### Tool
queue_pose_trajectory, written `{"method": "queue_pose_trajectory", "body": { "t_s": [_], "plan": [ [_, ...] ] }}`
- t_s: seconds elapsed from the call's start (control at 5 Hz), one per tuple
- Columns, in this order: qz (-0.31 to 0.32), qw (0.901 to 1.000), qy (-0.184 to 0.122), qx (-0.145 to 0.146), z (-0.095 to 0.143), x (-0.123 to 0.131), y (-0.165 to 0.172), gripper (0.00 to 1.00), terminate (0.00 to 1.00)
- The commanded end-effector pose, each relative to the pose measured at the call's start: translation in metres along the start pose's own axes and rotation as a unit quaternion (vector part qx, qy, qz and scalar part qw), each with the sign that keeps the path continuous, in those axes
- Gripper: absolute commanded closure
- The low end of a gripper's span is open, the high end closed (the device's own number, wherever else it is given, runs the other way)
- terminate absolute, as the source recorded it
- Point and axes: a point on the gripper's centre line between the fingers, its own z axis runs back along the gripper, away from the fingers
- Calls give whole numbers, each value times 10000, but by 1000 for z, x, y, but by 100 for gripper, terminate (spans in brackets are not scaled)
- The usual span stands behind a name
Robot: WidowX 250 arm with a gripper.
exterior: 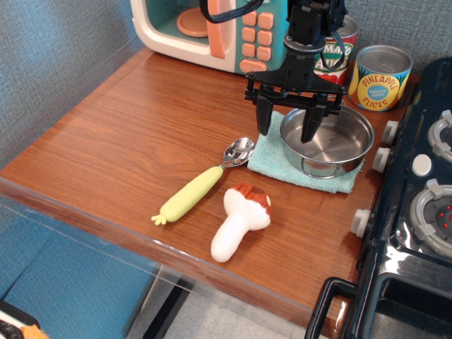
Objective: Move pot to front of microwave.
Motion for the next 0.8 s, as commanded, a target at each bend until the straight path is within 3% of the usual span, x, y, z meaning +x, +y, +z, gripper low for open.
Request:
{"method": "queue_pose_trajectory", "body": {
  "t_s": [0.0,0.2,0.6],
  "plan": [
    [-26,9999,-133,12,10,1,-3,100,0],
    [-43,9999,-109,32,9,0,-3,100,0],
    [170,9949,-785,-613,79,5,8,100,0]
  ]
}}
